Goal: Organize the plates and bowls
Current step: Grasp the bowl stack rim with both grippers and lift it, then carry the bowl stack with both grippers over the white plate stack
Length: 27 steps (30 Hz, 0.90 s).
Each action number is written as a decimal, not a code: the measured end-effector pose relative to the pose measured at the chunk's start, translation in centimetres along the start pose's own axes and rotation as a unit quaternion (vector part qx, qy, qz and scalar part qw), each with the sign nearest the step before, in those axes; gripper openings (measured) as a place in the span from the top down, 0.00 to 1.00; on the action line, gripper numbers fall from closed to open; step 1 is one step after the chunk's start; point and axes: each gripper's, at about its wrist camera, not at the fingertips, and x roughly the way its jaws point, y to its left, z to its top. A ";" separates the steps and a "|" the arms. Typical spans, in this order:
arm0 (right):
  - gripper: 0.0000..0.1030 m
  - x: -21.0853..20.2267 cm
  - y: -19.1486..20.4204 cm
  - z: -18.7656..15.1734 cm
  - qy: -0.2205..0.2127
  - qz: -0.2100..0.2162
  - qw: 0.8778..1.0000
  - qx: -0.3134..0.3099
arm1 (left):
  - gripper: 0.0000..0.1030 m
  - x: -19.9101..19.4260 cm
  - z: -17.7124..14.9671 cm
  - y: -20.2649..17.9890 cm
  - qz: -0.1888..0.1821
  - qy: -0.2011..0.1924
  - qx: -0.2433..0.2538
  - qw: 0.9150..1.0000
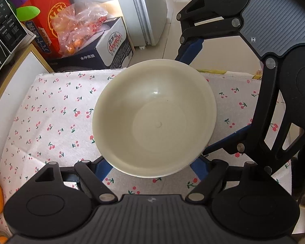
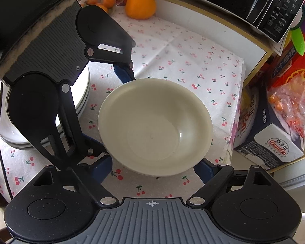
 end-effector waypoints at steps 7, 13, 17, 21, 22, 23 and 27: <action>0.14 -1.5 0.4 0.2 -0.011 -0.011 1.000 -0.005 | 0.24 -1.4 0.1 -0.2 0.009 -0.011 0.002 1.000; 0.14 -2.8 1.1 0.8 -0.023 -0.018 1.000 -0.010 | 0.24 -2.7 -0.2 -0.5 0.018 -0.020 0.000 1.000; 0.14 -3.7 1.7 1.3 -0.030 -0.021 0.999 -0.015 | 0.24 -3.7 -0.5 -0.6 0.025 -0.023 -0.002 0.999; 0.14 -4.4 2.5 1.9 -0.037 -0.020 0.999 -0.021 | 0.24 -4.6 -1.0 -0.6 0.033 -0.024 -0.005 0.999; 0.14 -4.5 2.8 2.1 -0.038 -0.020 0.999 -0.023 | 0.25 -4.8 -1.1 -0.6 0.033 -0.022 -0.006 0.999; 0.14 -4.6 3.0 2.3 -0.040 -0.020 0.999 -0.026 | 0.26 -5.0 -1.3 -0.6 0.032 -0.020 -0.007 0.999; 0.14 -4.8 3.9 3.1 -0.047 -0.017 0.998 -0.030 | 0.30 -5.6 -1.9 -0.5 0.036 -0.011 -0.010 0.999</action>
